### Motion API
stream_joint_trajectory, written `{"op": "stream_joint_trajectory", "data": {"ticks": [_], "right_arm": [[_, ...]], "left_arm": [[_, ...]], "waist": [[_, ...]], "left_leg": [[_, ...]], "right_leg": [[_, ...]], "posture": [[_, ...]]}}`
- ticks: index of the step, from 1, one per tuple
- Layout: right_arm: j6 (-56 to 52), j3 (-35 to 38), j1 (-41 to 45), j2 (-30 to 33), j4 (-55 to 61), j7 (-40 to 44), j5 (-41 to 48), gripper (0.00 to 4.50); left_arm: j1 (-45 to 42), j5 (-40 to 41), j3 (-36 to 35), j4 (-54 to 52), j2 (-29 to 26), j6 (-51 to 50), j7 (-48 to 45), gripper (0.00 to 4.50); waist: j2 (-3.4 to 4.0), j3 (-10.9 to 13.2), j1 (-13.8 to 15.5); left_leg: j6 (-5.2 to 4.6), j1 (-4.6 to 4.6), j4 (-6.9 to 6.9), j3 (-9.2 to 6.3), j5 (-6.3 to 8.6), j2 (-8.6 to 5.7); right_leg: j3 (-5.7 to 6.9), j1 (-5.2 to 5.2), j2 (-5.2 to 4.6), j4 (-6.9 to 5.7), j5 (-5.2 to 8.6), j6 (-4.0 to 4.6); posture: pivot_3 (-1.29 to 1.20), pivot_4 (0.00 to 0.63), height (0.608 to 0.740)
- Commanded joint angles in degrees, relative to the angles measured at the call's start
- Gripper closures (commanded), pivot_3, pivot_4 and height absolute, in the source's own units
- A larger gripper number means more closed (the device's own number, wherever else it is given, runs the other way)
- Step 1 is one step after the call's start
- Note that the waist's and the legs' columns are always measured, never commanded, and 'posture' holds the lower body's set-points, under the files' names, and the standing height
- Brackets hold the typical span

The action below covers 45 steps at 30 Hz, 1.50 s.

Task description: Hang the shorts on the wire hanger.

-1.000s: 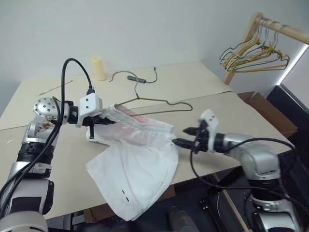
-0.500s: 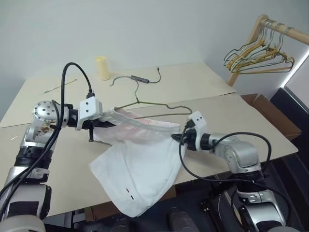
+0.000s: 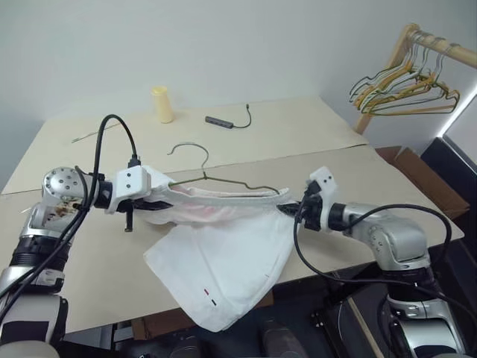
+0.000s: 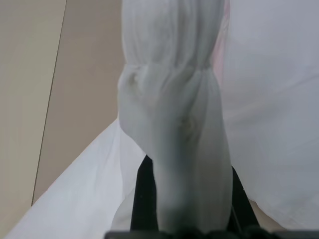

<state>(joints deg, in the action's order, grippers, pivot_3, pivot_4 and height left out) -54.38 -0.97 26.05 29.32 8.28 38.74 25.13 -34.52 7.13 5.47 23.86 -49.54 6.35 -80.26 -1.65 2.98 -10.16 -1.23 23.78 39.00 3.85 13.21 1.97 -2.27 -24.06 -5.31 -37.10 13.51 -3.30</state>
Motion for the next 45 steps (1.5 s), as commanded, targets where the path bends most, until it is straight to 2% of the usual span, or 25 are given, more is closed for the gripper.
{"op": "stream_joint_trajectory", "data": {"ticks": [1,6,9,11,16,19,23,26,30,34,37,41,45], "right_arm": [[1.5,3.81,0.44,2.33,-0.18,-0.97,-0.28,4.46],[3.22,4.91,1.24,4.1,-0.07,-0.41,0.12,4.46],[3.69,4.89,1.8,5.65,1.32,0.58,0.92,4.46],[3.97,4.22,1.72,6.39,3.17,1.42,1.33,4.46],[3.26,0.71,1.57,6.39,9.88,1.65,1.21,4.46],[5.15,-6.5,2.17,6.87,13.46,-1.65,-5.48,4.46],[8.25,-12.98,2.81,6.26,15.45,-5.69,-13.0,4.46],[9.6,-14.16,2.82,5.15,15.11,-7.66,-15.9,4.46],[11.81,-15.82,0.74,4.07,18.62,-6.69,-16.55,4.46],[16.57,-18.71,-1.65,4.1,17.82,-7.09,-20.43,4.46],[20.03,-19.76,-2.42,5.1,17.43,-6.48,-23.33,3.78],[20.64,-17.58,-3.05,6.02,17.71,-4.98,-23.3,2.38],[21.63,-12.34,-5.31,11.8,19.58,2.29,-18.99,1.06]], "left_arm": [[0.39,-0.52,-1.57,0.3,-2.22,0.7,0.66,4.5],[1.0,-5.12,1.19,1.11,-3.6,1.69,1.59,4.5],[0.54,-11.12,4.11,3.25,-4.24,4.48,5.88,4.5],[-0.35,-12.37,4.83,4.45,-3.49,3.97,8.26,4.5],[-1.93,-8.94,4.1,4.2,0.01,1.23,8.74,4.5],[-3.28,-3.48,2.05,2.2,2.72,-4.3,6.71,4.5],[-4.29,-1.57,1.45,1.08,3.79,-6.7,5.81,4.5],[-4.72,-0.59,1.21,1.06,4.0,-7.59,5.33,4.5],[-6.56,-2.85,1.83,2.63,5.2,-8.91,9.13,4.5],[-6.79,-0.24,0.97,1.53,5.88,-10.04,7.13,4.5],[-7.17,-0.03,0.81,1.42,6.1,-10.44,6.74,4.5],[-7.78,-0.16,0.68,1.97,6.17,-10.38,6.42,4.5],[-8.36,-0.04,0.56,2.31,6.05,-10.37,5.93,4.5]], "waist": [[0.0,0.0,-0.12],[0.0,0.0,-0.11],[0.0,0.0,-0.1],[0.0,0.0,-0.09],[-0.01,0.0,-0.05],[-0.01,-0.01,-0.13],[-0.02,-0.01,-0.47],[-0.03,-0.02,-0.45],[-0.04,-0.03,-0.25],[-0.1,-0.07,-0.27],[-0.11,-0.07,-0.39],[-0.11,-0.08,-0.56],[-0.11,-0.08,-0.16]], "left_leg": [[0.0,0.0,0.0,0.0,0.0,0.0],[0.0,0.0,0.0,0.0,0.0,-0.01],[0.0,0.0,0.0,0.01,0.0,-0.01],[0.0,0.0,0.0,0.01,0.0,-0.01],[0.0,0.02,0.0,0.0,0.0,0.0],[0.0,0.02,0.01,0.01,0.0,0.0],[0.0,0.02,0.01,0.02,0.0,0.0],[0.0,0.03,0.02,0.03,0.0,-0.01],[0.0,0.03,0.02,0.01,0.0,-0.01],[0.0,0.03,0.03,0.0,0.0,-0.02],[0.0,0.03,0.05,0.02,0.0,-0.02],[0.0,0.02,0.05,0.0,0.0,-0.01],[-0.01,0.03,0.05,0.0,0.0,-0.04]], "right_leg": [[0.0,0.0,0.0,0.0,0.0,0.0],[0.0,0.0,0.0,0.0,0.0,0.0],[0.0,0.0,-0.01,0.01,0.0,0.0],[0.0,0.0,-0.01,0.0,0.0,0.0],[0.01,-0.01,-0.01,0.02,0.0,0.0],[0.01,-0.02,-0.01,-0.01,0.0,0.0],[-0.02,-0.06,0.0,-0.01,0.0,0.0],[-0.03,-0.07,0.0,-0.01,0.0,0.0],[-0.01,-0.05,0.0,-0.01,0.0,0.0],[0.01,-0.03,-0.01,0.01,0.0,0.0],[0.0,-0.04,-0.01,-0.01,0.0,0.0],[0.0,-0.03,0.01,-0.01,0.0,0.0],[0.01,0.0,-0.03,0.04,0.0,-0.01]], "posture": [[-0.15,0.018,0.74],[-0.16,0.014,0.74],[-0.17,0.017,0.74],[-0.17,0.018,0.74],[-0.17,0.018,0.74],[-0.18,0.015,0.74],[-0.19,0.011,0.74],[-0.19,0.007,0.74],[-0.19,0.004,0.74],[-0.19,0.004,0.74],[-0.19,0.004,0.74],[-0.19,0.004,0.74],[-0.19,0.004,0.74]]}}
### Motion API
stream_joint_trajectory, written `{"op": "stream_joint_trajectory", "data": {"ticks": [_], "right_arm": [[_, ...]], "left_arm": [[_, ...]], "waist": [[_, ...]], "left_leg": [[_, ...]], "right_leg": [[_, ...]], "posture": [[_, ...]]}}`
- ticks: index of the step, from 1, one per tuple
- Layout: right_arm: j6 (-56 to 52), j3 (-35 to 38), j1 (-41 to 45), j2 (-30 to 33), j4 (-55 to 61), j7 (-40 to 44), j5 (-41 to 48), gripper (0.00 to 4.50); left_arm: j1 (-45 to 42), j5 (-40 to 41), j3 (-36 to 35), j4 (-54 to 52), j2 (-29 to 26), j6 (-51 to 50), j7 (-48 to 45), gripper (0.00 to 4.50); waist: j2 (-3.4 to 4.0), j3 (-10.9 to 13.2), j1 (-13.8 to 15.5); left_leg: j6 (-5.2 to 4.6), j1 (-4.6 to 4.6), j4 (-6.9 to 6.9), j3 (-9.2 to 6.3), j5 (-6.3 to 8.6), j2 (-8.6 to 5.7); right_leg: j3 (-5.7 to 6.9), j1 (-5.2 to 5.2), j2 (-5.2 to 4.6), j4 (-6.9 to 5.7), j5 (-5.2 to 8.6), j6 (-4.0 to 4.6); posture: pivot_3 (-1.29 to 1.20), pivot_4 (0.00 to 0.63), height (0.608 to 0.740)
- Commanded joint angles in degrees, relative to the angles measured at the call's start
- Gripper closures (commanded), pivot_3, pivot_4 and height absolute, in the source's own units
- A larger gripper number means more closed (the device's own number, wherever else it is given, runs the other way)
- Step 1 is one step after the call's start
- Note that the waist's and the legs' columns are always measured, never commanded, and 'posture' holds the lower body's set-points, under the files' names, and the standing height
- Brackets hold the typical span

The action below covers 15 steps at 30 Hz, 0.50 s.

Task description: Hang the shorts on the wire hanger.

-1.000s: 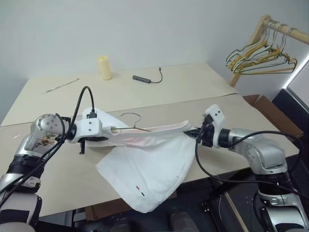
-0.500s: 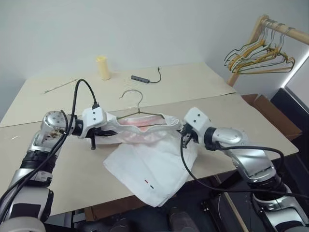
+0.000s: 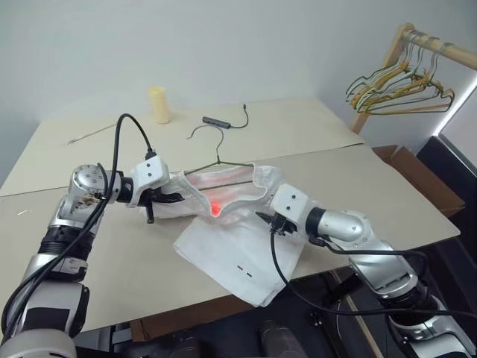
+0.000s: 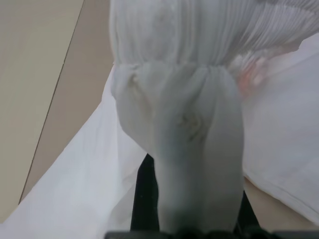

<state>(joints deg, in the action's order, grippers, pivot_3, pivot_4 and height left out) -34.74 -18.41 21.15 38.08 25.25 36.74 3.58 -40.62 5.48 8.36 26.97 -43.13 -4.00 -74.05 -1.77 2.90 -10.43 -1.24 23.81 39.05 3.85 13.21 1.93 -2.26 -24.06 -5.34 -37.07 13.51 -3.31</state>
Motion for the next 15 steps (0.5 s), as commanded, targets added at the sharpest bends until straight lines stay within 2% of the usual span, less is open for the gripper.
{"op": "stream_joint_trajectory", "data": {"ticks": [1,4,6,10,15], "right_arm": [[1.97,8.52,-0.9,4.94,3.2,7.96,6.31,0.75],[0.95,19.39,1.73,7.88,0.96,15.07,16.71,0.75],[0.41,21.7,5.97,9.14,-3.0,16.57,18.5,0.75],[5.87,16.28,14.54,12.88,-12.53,22.9,13.95,0.75],[7.49,7.77,24.53,10.95,-22.36,29.94,10.31,0.75]], "left_arm": [[-2.45,1.55,-2.27,-0.55,-0.43,0.22,-0.65,4.5],[-3.2,1.23,-1.64,0.27,-0.84,1.54,-2.79,4.5],[-3.8,0.99,-1.2,0.81,-0.93,2.34,-4.24,4.5],[-5.79,0.39,-0.1,2.26,-0.34,4.11,-6.9,4.5],[-9.13,-0.76,1.18,5.4,1.48,6.28,-7.83,4.5]], "waist": [[-0.01,-0.01,0.14],[-0.01,-0.01,0.11],[-0.01,-0.01,-0.42],[-0.01,-0.03,-1.25],[0.0,-0.03,-2.17]], "left_leg": [[0.0,0.0,0.0,0.0,0.0,0.0],[0.0,-0.03,0.01,0.01,0.0,0.0],[0.0,-0.11,0.02,0.01,0.0,0.02],[0.0,-0.24,-0.01,0.04,0.0,0.06],[-0.01,-0.09,0.0,0.1,0.0,0.03]], "right_leg": [[0.01,0.0,-0.01,0.0,0.0,0.0],[0.0,0.03,0.01,-0.01,0.0,0.0],[0.0,0.09,0.03,-0.01,-0.01,0.01],[0.0,0.17,0.06,0.02,-0.04,0.04],[-0.07,0.04,0.03,0.02,-0.04,0.03]], "posture": [[-0.19,0.004,0.74],[-0.19,0.004,0.74],[-0.2,0.009,0.74],[-0.21,0.0,0.74],[-0.21,0.0,0.74]]}}
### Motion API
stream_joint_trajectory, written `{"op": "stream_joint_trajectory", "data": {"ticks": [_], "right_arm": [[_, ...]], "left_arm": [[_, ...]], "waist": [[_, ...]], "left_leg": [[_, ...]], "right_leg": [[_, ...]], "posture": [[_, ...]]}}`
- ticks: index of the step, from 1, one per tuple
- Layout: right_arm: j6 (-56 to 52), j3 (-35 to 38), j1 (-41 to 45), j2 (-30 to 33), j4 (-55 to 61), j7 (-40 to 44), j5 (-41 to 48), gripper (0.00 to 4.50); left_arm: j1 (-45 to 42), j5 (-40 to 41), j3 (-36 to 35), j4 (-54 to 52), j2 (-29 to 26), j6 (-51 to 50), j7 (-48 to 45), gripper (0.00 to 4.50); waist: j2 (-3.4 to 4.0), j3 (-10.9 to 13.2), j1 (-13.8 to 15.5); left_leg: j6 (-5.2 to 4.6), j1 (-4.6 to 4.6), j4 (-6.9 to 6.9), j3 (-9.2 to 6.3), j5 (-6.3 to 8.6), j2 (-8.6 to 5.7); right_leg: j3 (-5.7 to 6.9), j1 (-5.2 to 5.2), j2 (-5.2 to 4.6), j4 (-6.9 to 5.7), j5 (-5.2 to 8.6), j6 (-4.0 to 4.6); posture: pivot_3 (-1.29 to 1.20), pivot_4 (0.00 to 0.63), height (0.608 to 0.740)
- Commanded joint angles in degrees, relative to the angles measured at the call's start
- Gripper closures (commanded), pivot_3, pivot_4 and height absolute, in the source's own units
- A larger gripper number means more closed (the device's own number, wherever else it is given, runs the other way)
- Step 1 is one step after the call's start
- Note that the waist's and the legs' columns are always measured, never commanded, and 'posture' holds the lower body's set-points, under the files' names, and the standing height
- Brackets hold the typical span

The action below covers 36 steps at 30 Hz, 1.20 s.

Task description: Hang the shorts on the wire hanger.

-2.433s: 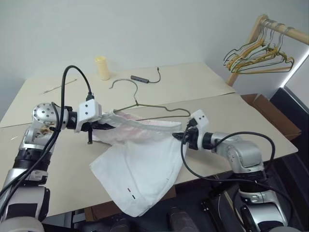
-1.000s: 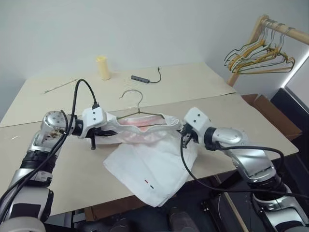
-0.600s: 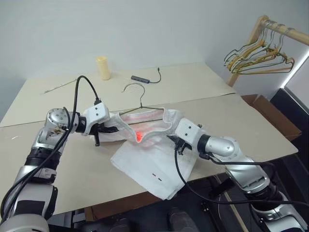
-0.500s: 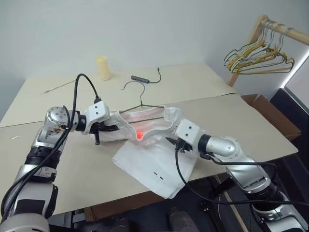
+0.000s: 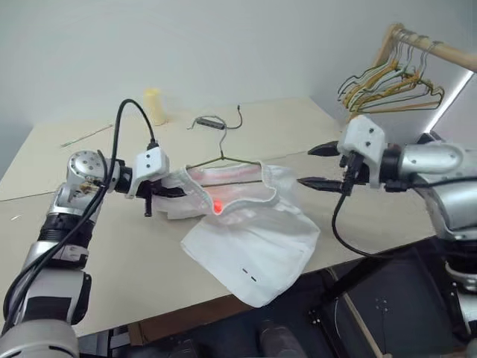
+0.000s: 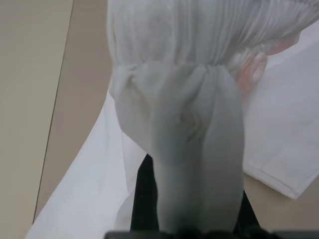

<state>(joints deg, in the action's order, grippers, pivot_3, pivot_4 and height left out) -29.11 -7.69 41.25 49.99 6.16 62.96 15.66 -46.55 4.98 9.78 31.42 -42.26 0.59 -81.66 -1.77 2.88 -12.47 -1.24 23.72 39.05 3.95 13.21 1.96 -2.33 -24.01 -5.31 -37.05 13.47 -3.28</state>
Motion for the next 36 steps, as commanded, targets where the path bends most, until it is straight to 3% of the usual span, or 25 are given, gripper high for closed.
{"op": "stream_joint_trajectory", "data": {"ticks": [1,10,11,14,22,23,27,36], "right_arm": [[1.42,-4.64,6.06,-1.81,-4.43,4.82,-2.27,0.75],[0.88,-15.68,13.41,-7.51,-14.15,8.95,-11.3,0.75],[1.19,-16.11,13.85,-7.88,-15.1,9.14,-12.07,0.92],[1.87,-16.86,15.11,-8.45,-17.04,10.78,-13.37,1.64],[-0.63,-16.39,14.27,-8.75,-14.93,14.9,-12.54,4.42],[-1.15,-16.33,13.7,-8.48,-14.17,15.31,-12.32,4.47],[-4.89,-14.81,11.68,-7.36,-11.43,16.51,-10.44,4.5],[-22.61,-2.52,-0.86,-2.17,0.39,11.64,-0.84,4.5]], "left_arm": [[-3.76,-0.43,-0.03,1.35,1.04,2.08,-0.39,4.5],[-5.26,-0.53,0.62,1.7,2.76,3.17,-2.34,4.5],[-5.34,-0.61,0.7,1.74,2.77,3.3,-2.52,4.5],[-5.42,-0.66,0.95,1.47,2.87,3.53,-3.17,4.5],[-5.21,-0.8,1.51,0.93,4.7,5.13,-3.52,4.5],[-5.31,-0.66,1.56,1.02,5.05,5.27,-3.82,4.5],[-6.4,0.75,0.61,2.0,6.4,5.39,-4.86,3.51],[-13.41,3.22,-7.34,12.1,7.24,6.94,5.62,0.49]], "waist": [[0.0,0.0,-0.42],[0.01,0.0,-1.27],[0.01,0.0,-1.26],[0.01,0.0,-1.2],[0.01,0.0,-1.19],[0.01,0.0,-1.11],[0.01,-0.01,-1.05],[0.01,-0.01,-1.43]], "left_leg": [[0.0,0.04,0.01,-0.01,0.0,0.0],[0.0,0.07,0.03,-0.06,0.0,-0.01],[0.0,0.08,0.04,-0.06,0.0,-0.01],[0.0,0.09,0.04,-0.07,0.0,-0.02],[0.0,0.08,0.04,-0.08,0.0,-0.02],[0.0,0.08,0.04,-0.08,0.0,-0.02],[0.0,0.1,0.05,-0.09,0.0,-0.03],[-0.01,0.1,0.08,-0.11,0.0,-0.04]], "right_leg": [[-0.01,-0.06,0.0,-0.02,0.0,0.0],[-0.01,-0.1,-0.02,-0.1,-0.02,-0.03],[-0.01,-0.1,-0.03,-0.1,-0.02,-0.03],[-0.01,-0.11,-0.04,-0.1,-0.02,-0.03],[0.0,-0.1,-0.05,-0.12,-0.02,-0.04],[0.0,-0.1,-0.06,-0.12,-0.03,-0.04],[0.02,-0.09,-0.07,-0.12,-0.03,-0.04],[0.04,-0.08,-0.09,-0.11,-0.03,-0.06]], "posture": [[-0.21,0.0,0.74],[-0.2,0.0,0.74],[-0.2,0.0,0.74],[-0.2,0.0,0.74],[-0.2,0.0,0.74],[-0.2,0.0,0.74],[-0.23,0.0,0.74],[-0.27,0.0,0.74]]}}
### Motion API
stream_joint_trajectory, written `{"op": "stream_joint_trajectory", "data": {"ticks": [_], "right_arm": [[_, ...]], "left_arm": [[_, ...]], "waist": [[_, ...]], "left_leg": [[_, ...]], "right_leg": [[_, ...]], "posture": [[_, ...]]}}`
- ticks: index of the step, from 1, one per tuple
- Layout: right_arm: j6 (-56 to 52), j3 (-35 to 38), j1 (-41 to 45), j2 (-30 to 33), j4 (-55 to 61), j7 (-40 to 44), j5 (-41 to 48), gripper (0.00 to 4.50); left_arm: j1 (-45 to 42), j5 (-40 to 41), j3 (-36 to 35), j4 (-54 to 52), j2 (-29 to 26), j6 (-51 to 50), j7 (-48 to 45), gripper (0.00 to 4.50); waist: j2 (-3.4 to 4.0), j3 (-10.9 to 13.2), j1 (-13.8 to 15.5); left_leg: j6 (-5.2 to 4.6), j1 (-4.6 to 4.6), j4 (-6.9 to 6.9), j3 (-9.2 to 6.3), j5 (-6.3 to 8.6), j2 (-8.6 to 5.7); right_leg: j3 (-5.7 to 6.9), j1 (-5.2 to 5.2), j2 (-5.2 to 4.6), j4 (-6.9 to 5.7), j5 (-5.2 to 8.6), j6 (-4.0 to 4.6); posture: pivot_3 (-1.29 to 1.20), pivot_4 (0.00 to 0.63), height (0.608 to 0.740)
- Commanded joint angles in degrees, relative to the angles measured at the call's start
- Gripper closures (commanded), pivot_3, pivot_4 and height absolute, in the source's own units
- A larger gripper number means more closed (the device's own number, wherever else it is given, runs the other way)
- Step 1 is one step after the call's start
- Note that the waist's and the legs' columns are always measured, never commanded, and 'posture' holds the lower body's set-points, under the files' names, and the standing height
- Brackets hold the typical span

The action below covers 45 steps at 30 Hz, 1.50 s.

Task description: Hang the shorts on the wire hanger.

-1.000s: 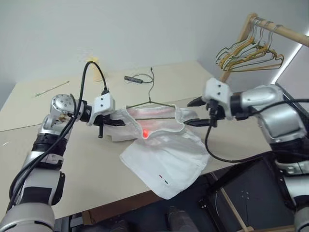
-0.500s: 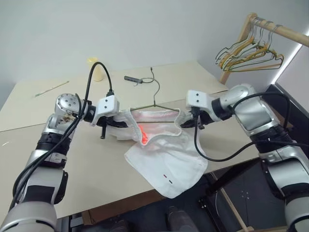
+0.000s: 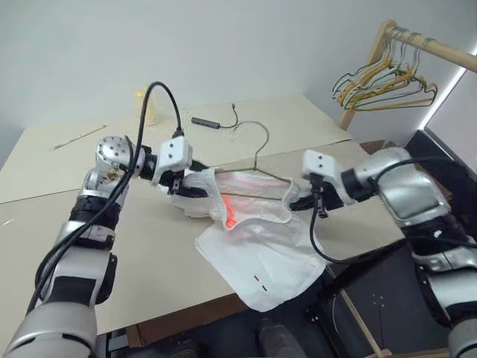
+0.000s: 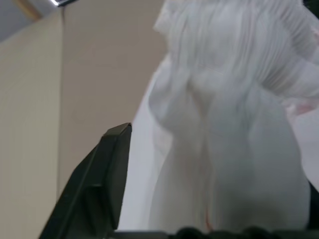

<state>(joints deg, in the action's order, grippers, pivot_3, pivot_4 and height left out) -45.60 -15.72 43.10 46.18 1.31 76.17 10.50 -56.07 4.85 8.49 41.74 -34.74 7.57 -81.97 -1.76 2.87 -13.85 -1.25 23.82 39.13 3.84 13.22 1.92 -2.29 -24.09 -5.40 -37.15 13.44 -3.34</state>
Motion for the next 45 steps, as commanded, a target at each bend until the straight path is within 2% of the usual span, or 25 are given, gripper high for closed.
{"op": "stream_joint_trajectory", "data": {"ticks": [1,4,7,11,15,21,25,29,32,37,45], "right_arm": [[-8.45,7.66,-4.39,1.92,6.54,-2.97,5.62,4.5],[-14.39,13.89,-9.35,2.34,9.75,-7.62,8.67,4.5],[-19.73,19.82,-14.44,1.99,13.42,-12.59,11.55,4.5],[-26.99,30.04,-21.19,0.39,18.62,-19.38,14.94,4.5],[-32.78,38.6,-25.45,-0.46,23.46,-24.08,17.52,4.5],[-38.85,46.81,-28.53,-1.38,27.38,-28.68,20.55,4.5],[-45.07,51.42,-26.54,-2.48,26.67,-34.12,19.33,4.5],[-46.9,54.43,-22.11,-3.04,21.56,-43.64,16.47,4.5],[-46.9,55.11,-14.86,-2.03,13.92,-51.21,13.65,4.5],[-46.9,53.42,-3.57,1.78,-0.08,-57.93,11.5,4.5],[-43.51,50.55,11.43,6.38,-24.0,-63.92,5.16,4.5]], "left_arm": [[-4.62,4.56,-7.78,2.11,0.15,-0.68,7.47,0.14],[-5.14,7.03,-11.52,0.7,1.41,-1.64,12.34,0.06],[-3.85,9.89,-13.67,-2.9,2.34,-3.25,12.82,0.06],[-0.82,13.94,-15.16,-11.51,4.51,-8.52,15.32,0.06],[1.36,16.48,-15.47,-17.83,5.67,-12.38,16.8,0.06],[1.45,18.36,-15.91,-19.98,6.23,-14.8,17.57,0.06],[1.16,22.42,-16.98,-21.95,7.04,-19.8,18.2,0.06],[3.07,30.29,-18.64,-28.81,7.48,-29.28,18.23,0.06],[5.11,34.45,-19.3,-33.91,7.93,-34.18,19.41,0.06],[6.87,38.23,-20.16,-38.9,8.25,-38.12,21.53,0.06],[8.29,41.16,-21.39,-42.87,7.18,-40.39,23.75,0.06]], "waist": [[0.0,0.0,-0.13],[0.0,0.0,-0.52],[-0.01,-0.01,-1.02],[-0.01,-0.02,-1.62],[0.09,-0.06,-2.64],[0.09,-0.06,-4.82],[0.07,-0.05,-6.38],[0.08,-0.04,-8.02],[0.15,-0.05,-9.24],[0.18,-0.03,-10.62],[0.22,0.01,-11.34]], "left_leg": [[0.0,0.0,0.0,0.0,0.0,0.01],[0.0,0.0,0.0,-0.01,0.0,0.01],[0.0,0.0,0.01,-0.06,0.0,0.0],[-0.01,0.02,0.0,-0.05,0.01,0.01],[-0.03,-0.09,0.01,-0.04,0.02,-0.01],[-0.03,-0.18,0.02,-0.04,0.02,-0.03],[-0.13,-0.54,0.02,-0.05,0.09,-0.03],[-0.17,-0.65,0.02,-0.04,0.11,-0.02],[-0.2,-0.72,0.01,-0.04,0.13,-0.03],[-0.21,-0.97,-0.05,0.01,0.13,-0.1],[-0.27,-1.62,-0.38,0.04,0.17,-0.08]], "right_leg": [[0.0,0.0,0.0,0.0,0.0,0.0],[0.0,0.0,-0.02,-0.01,-0.01,-0.01],[0.04,0.06,-0.04,0.01,-0.01,-0.02],[-0.02,0.03,-0.1,0.02,-0.02,-0.05],[-0.08,0.17,-0.12,0.0,-0.05,-0.11],[-0.1,0.3,-0.03,0.06,-0.05,-0.16],[-0.1,0.72,-0.03,0.17,0.05,-0.33],[-0.14,0.87,-0.07,0.23,0.2,-0.6],[-0.17,0.96,-0.12,0.24,0.2,-0.61],[-0.26,1.14,-0.09,0.24,0.21,-0.65],[-0.27,1.93,-0.03,0.91,0.21,-0.71]], "posture": [[-0.28,0.0,0.74],[-0.29,0.004,0.74],[-0.31,0.011,0.74],[-0.33,0.022,0.74],[-0.36,0.026,0.74],[-0.38,0.028,0.74],[-0.39,0.028,0.74],[-0.4,0.027,0.74],[-0.4,0.025,0.74],[-0.39,0.022,0.74],[-0.37,0.018,0.74]]}}
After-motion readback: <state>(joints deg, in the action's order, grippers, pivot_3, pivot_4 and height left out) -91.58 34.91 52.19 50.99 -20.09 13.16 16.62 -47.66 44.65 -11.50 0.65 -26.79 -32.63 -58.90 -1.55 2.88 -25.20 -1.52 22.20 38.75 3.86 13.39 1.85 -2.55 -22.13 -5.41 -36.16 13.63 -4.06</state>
